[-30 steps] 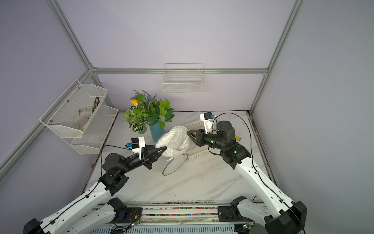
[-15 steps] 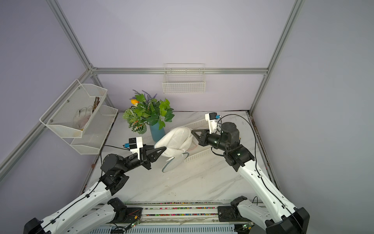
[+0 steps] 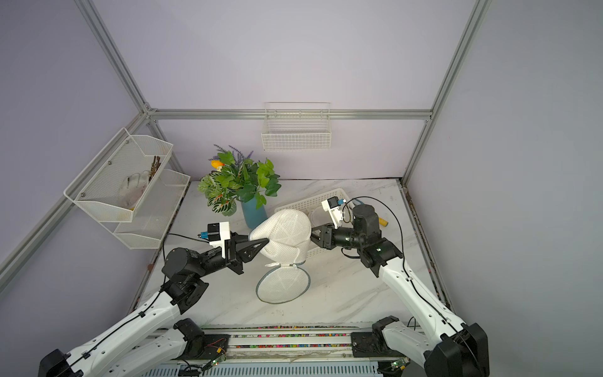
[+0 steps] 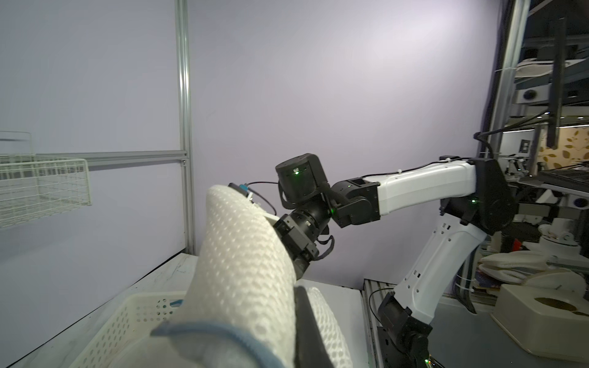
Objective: Turn the laundry bag inside out
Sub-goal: Turn over the laundry bag.
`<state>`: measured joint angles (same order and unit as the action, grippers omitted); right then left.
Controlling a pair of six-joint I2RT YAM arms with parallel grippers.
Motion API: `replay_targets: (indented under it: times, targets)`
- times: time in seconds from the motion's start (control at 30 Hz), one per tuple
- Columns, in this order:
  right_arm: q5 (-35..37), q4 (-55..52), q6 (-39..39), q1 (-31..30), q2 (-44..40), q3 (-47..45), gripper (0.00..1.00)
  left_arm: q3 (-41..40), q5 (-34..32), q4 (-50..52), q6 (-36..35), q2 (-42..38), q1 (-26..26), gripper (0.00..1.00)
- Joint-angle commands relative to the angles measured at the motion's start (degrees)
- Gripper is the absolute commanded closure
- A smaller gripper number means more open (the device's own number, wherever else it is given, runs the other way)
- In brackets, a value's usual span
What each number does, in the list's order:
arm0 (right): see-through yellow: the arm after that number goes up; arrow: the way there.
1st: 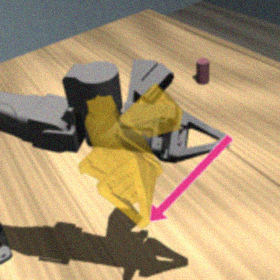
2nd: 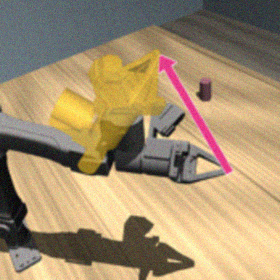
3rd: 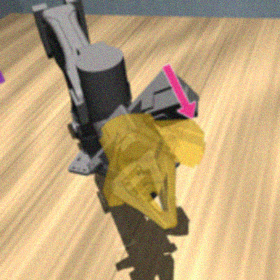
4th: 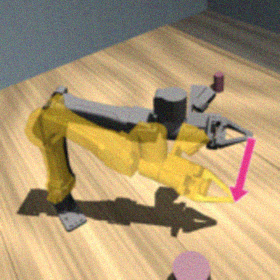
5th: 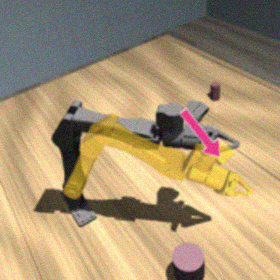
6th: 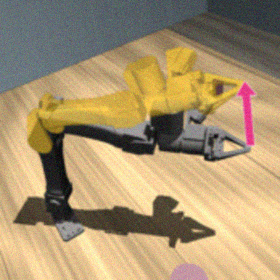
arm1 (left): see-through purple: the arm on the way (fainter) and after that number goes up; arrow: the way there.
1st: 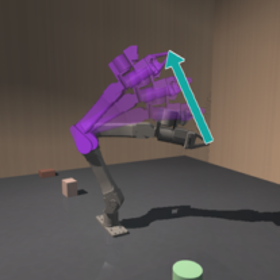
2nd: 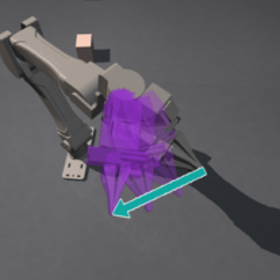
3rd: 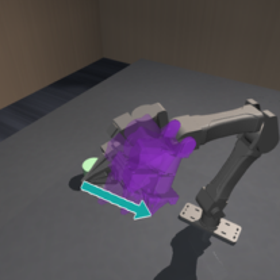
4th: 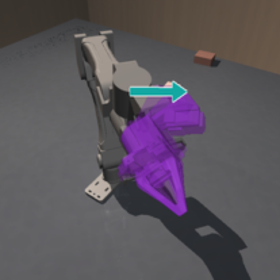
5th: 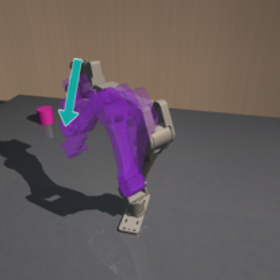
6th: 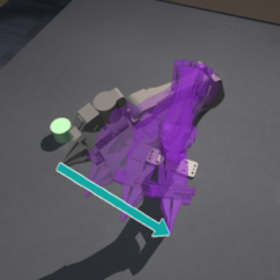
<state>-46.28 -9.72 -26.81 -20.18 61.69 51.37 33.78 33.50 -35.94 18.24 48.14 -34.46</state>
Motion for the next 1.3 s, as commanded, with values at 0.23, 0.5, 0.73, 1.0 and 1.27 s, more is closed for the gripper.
replay_targets:
  times: [0.23,0.5,0.73,1.0,1.27]
  targets:
    - [31.2,-10.7,16.9,2.0,-10.5,2.2,0.37,1.5,-7.2,10.7,-5.6,0.0,0.5,1.0]
    - [5.9,-1.2,33.8,1.8,-11.9,-1.1,0.38,1.7,7.5,10.4,-7.7,1.7,3.1,1.0]
    - [-2.8,2.6,41.5,1.7,-8.1,0.0,0.37,2.7,19.3,9.5,-7.1,3.9,6.7,1.0]
    - [-7.5,5.6,41.6,-0.2,-6.9,-1.1,0.41,3.0,27.2,5.2,-3.7,6.3,8.6,1.0]
    - [-11.7,2.9,41.8,-3.2,-5.9,-2.2,0.55,3.3,28.3,4.9,-3.7,7.2,9.2,1.0]
